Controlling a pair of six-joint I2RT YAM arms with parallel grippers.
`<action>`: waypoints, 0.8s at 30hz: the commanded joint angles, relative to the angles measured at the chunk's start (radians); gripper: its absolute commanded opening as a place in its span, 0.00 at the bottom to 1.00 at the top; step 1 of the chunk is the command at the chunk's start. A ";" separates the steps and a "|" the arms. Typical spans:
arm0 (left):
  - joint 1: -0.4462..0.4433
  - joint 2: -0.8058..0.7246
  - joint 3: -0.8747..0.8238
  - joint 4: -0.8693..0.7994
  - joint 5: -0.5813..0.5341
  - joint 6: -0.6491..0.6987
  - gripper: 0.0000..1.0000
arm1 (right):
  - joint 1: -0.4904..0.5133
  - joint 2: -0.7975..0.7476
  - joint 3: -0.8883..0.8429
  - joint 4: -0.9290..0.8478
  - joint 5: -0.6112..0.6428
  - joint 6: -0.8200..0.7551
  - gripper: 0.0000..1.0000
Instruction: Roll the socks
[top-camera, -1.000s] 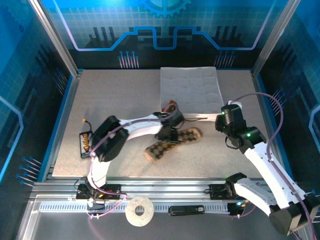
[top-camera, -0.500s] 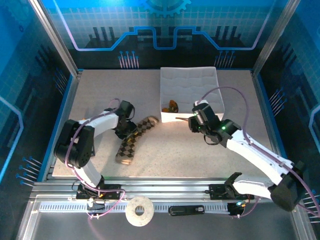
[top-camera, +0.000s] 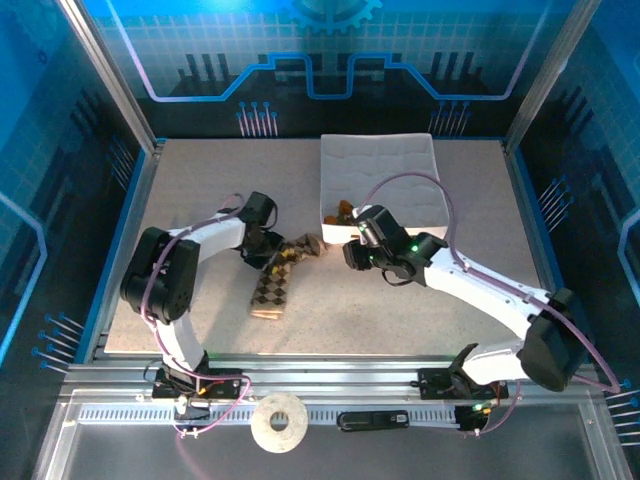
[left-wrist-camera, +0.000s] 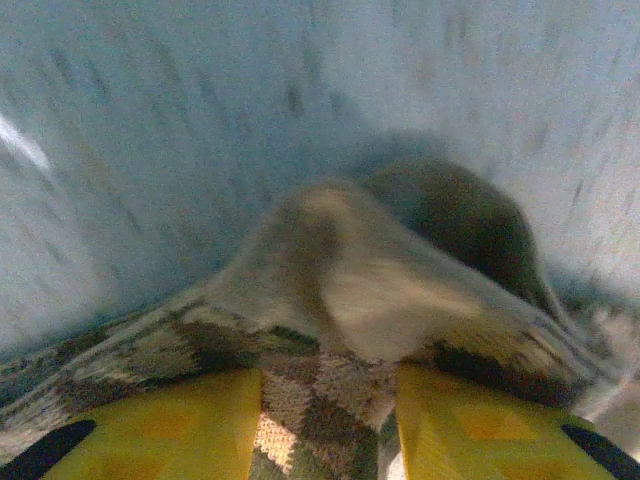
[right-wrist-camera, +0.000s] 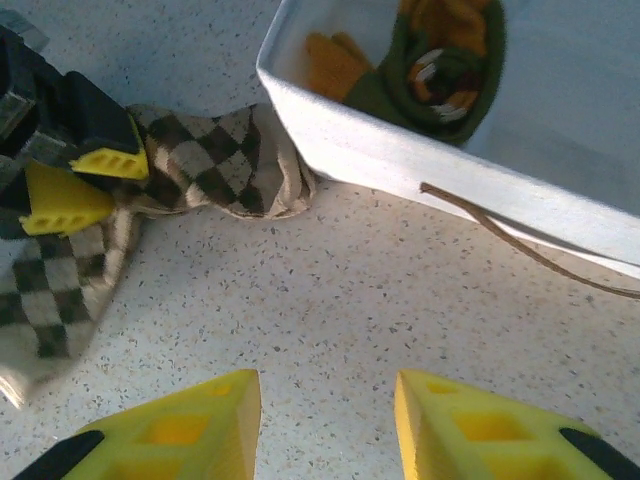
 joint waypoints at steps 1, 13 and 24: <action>-0.045 -0.044 -0.062 -0.057 -0.039 -0.118 0.44 | -0.025 0.054 0.036 0.020 -0.063 -0.014 0.40; -0.022 -0.225 -0.102 -0.048 -0.036 -0.029 0.53 | -0.125 0.394 0.216 0.088 -0.092 0.050 0.41; -0.063 0.023 0.213 -0.034 0.088 0.152 0.48 | -0.304 0.449 0.251 0.083 -0.062 0.019 0.40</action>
